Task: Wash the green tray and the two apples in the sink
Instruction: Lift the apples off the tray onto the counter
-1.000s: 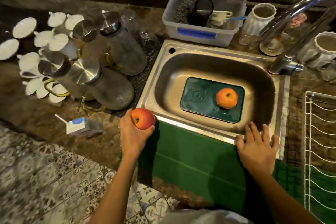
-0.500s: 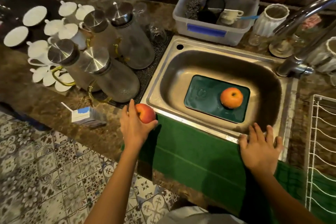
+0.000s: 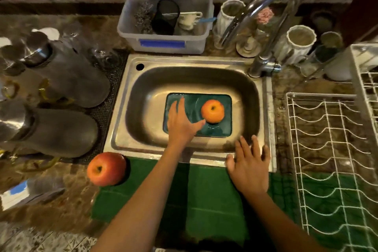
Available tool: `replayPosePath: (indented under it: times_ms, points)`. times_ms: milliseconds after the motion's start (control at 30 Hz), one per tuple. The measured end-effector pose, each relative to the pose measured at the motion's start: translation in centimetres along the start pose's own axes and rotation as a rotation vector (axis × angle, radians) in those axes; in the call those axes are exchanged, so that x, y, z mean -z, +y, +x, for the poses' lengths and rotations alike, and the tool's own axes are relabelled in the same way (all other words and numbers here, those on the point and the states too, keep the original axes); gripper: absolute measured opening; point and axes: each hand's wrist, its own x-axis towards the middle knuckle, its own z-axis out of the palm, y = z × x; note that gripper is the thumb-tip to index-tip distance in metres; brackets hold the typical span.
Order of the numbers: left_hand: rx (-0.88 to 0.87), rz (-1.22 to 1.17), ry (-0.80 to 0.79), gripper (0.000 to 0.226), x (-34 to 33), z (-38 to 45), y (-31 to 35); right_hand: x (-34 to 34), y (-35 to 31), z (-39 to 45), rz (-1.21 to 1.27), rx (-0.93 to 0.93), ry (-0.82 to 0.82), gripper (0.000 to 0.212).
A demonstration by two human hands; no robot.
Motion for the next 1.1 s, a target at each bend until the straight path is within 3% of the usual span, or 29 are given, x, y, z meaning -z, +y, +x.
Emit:
replayPosePath:
  times_ms: [133, 367, 767, 1100]
  points:
    - [0.016, 0.060, -0.144, 0.112, -4.8, 2.3, 1.0, 0.1, -0.1, 0.2, 0.031, -0.007, 0.005, 0.060]
    - [0.023, 0.136, -0.203, 0.120, -9.7, 4.5, 1.9, -0.6, 0.1, 0.4, 0.080, -0.004, 0.008, 0.064]
    - [0.033, 0.053, -0.108, 0.101, -10.5, 4.8, 1.6, -0.6, 0.0, 0.2, 0.067, 0.002, 0.021, 0.061]
    - [0.025, -0.100, 0.056, 0.106, -5.4, 0.9, 2.4, -0.3, 0.2, 0.3, 0.042, -0.009, 0.013, 0.060]
